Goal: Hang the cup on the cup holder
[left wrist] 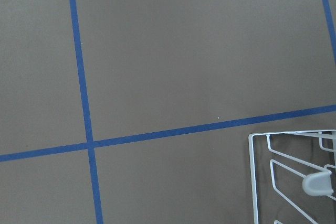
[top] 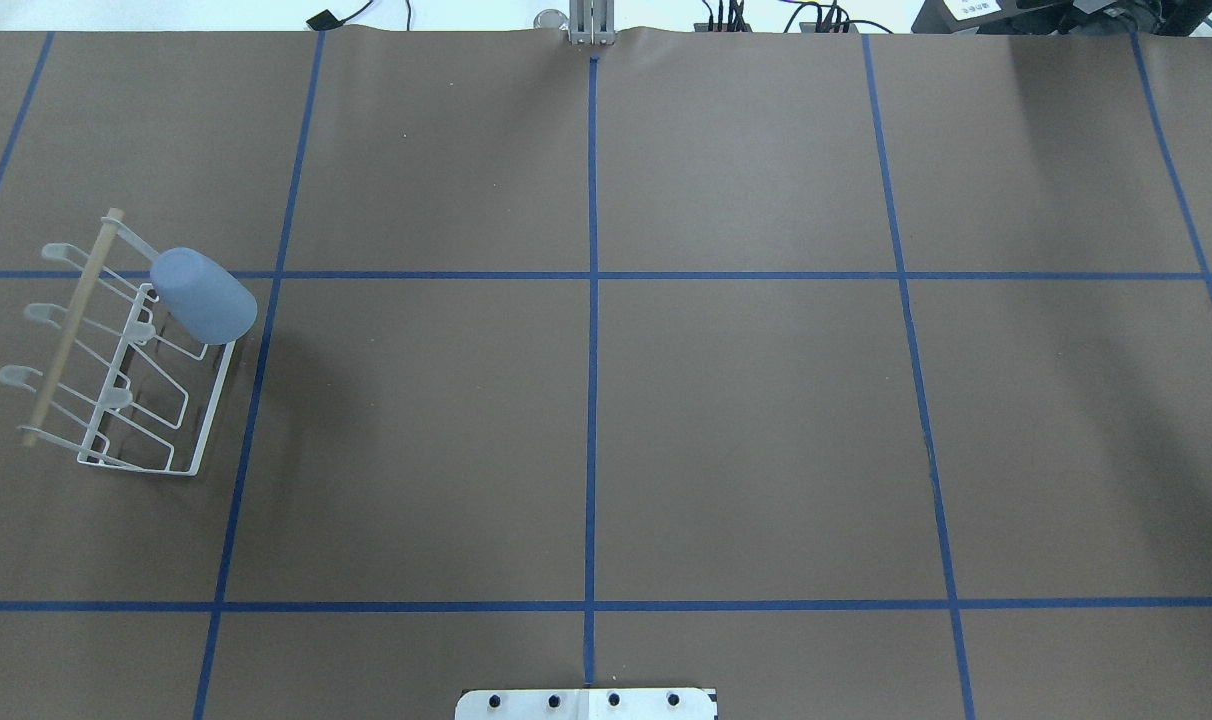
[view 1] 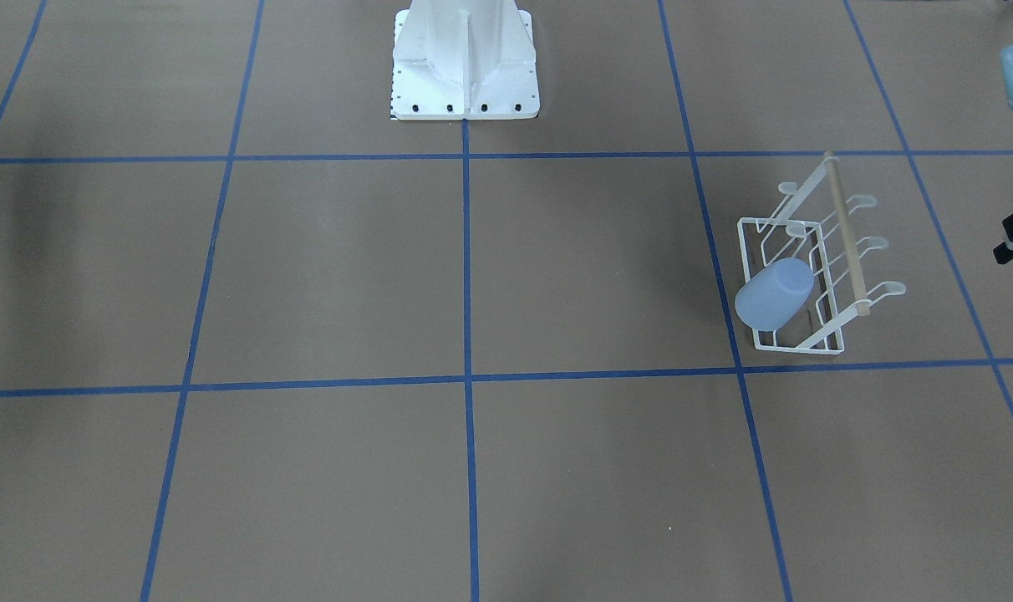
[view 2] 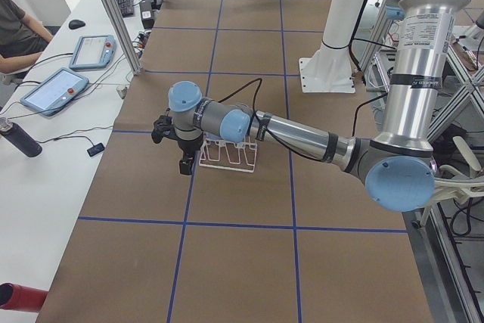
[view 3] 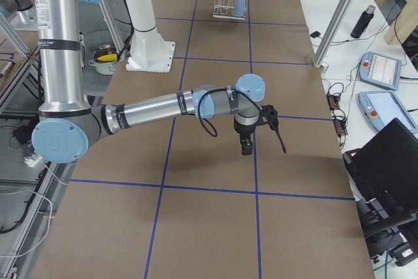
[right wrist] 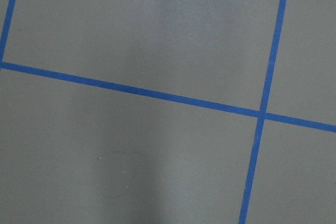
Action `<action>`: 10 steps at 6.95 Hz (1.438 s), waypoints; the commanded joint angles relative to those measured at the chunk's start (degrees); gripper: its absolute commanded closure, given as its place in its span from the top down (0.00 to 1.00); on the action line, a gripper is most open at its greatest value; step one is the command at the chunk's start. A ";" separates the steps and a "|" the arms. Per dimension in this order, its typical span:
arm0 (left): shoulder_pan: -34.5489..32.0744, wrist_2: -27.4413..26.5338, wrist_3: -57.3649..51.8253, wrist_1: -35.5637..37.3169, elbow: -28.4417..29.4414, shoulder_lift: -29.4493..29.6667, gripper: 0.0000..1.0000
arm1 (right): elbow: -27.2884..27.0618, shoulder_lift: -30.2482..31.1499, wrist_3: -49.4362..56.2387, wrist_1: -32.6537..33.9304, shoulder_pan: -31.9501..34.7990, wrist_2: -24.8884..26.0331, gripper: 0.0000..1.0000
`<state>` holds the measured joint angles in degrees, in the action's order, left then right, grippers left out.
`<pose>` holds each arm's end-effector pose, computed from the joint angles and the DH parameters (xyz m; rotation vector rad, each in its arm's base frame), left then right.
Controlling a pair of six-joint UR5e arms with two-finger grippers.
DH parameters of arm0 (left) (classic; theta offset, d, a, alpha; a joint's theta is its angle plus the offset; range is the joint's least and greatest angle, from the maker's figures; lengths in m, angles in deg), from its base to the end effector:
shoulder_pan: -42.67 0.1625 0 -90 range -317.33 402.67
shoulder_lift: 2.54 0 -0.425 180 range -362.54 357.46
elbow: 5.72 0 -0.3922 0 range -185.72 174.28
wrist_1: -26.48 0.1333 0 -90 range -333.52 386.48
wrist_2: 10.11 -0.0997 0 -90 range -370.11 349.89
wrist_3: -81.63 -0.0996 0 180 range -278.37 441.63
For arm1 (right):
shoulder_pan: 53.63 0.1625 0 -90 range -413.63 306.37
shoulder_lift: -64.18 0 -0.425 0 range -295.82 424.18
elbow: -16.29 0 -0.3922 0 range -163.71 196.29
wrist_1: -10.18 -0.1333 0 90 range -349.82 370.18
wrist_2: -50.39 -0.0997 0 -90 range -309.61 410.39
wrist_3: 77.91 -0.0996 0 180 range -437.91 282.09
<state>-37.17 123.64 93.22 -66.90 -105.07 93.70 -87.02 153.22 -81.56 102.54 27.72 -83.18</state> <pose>0.0321 -0.5445 0.5152 0.1664 0.8021 0.1028 -0.0112 -0.5037 0.5408 0.1155 -0.7752 -0.1618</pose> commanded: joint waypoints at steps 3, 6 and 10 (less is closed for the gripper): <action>-0.14 -0.50 -2.43 -0.31 -1.21 -0.36 0.99 | 0.83 0.53 0.66 -0.08 0.04 0.41 1.00; -0.32 -2.17 -9.74 0.04 -0.68 -0.53 0.99 | 0.92 -0.35 0.75 0.01 -0.92 2.79 1.00; -0.06 -2.00 -9.48 0.13 0.28 -0.36 0.99 | 1.10 -0.53 0.75 -0.08 -0.93 2.88 1.00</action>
<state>-37.30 121.62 83.66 -66.75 -105.41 93.27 -85.92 152.73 -80.87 102.48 26.80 -80.24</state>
